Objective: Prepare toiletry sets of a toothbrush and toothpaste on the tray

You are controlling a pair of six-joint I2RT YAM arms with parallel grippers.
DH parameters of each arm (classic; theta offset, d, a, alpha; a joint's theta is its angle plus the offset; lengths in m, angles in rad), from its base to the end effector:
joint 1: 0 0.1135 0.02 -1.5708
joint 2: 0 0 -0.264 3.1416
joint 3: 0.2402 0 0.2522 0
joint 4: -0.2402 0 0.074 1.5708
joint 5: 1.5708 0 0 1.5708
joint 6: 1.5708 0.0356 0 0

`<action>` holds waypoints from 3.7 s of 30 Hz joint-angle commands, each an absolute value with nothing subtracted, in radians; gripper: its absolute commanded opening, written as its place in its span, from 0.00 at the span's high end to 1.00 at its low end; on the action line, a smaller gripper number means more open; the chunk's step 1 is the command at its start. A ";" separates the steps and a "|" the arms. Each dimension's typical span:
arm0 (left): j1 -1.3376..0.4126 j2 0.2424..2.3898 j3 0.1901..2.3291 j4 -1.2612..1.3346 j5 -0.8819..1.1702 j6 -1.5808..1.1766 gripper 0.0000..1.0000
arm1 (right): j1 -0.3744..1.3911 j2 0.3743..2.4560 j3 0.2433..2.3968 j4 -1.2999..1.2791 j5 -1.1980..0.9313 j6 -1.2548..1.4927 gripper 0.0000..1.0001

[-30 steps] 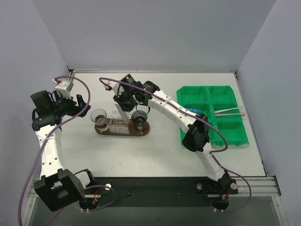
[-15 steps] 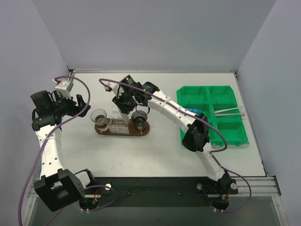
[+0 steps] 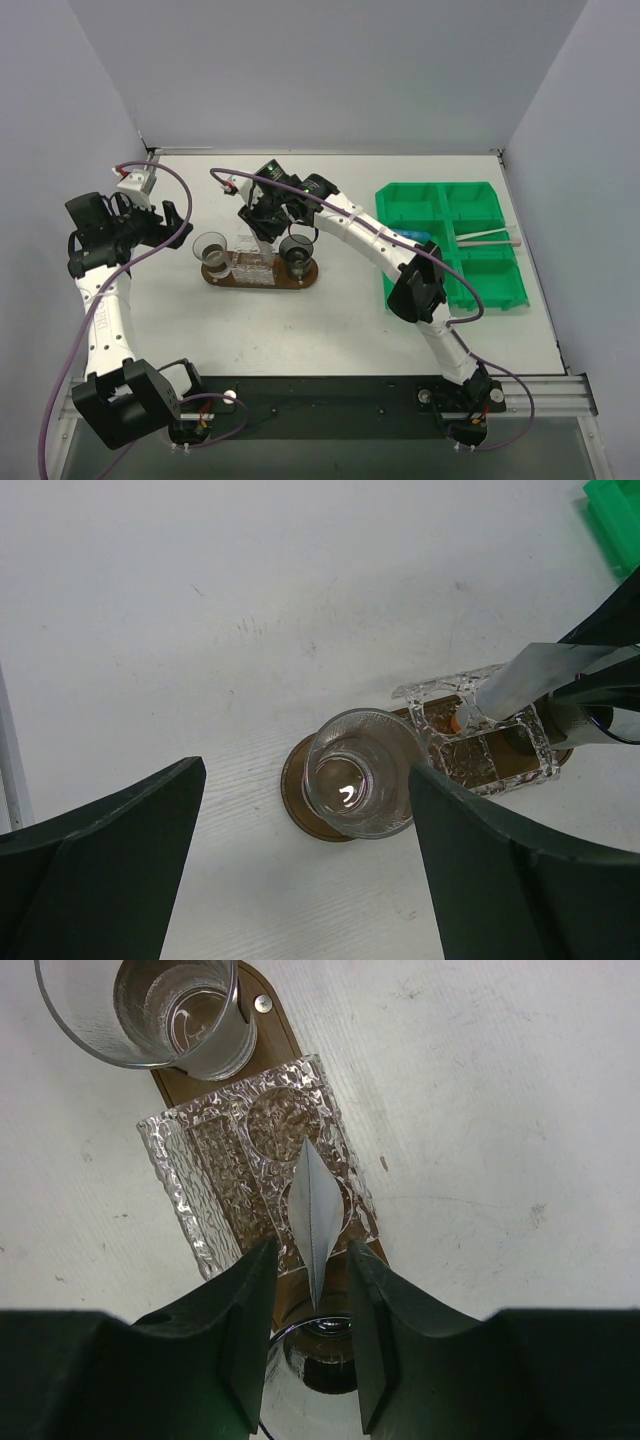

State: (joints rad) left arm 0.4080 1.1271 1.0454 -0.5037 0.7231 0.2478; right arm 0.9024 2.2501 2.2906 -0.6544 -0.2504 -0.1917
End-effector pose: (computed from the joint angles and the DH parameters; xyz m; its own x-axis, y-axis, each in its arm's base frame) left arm 0.2293 0.0735 0.3361 -0.4405 0.0099 -0.8977 0.3268 0.9331 -0.1500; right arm 0.3134 0.4111 0.3263 -0.1817 -0.5279 -0.8296 -0.9377 0.3472 -0.0156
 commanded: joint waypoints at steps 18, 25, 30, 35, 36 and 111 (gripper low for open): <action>0.416 1.121 1.071 -0.491 0.761 0.256 0.06 | 0.920 2.103 2.237 -0.650 -0.229 -0.173 0.81; 0.416 1.123 1.074 -0.489 0.817 0.252 0.06 | 0.919 2.065 2.224 -0.649 -0.186 -0.184 0.81; 0.414 1.124 1.068 -0.471 0.870 0.235 0.06 | 0.919 2.042 2.214 -0.646 -0.179 -0.187 0.73; 0.414 1.127 1.066 -0.465 0.879 0.222 0.06 | 0.919 2.057 2.240 -0.643 -0.173 -0.206 0.61; 0.414 1.126 1.065 -0.463 0.879 0.224 0.06 | 0.919 2.062 2.253 -0.644 -0.172 -0.215 0.56; 0.417 1.166 1.068 -0.471 0.842 0.261 0.06 | 0.904 2.258 2.410 -0.627 -0.235 -0.224 0.98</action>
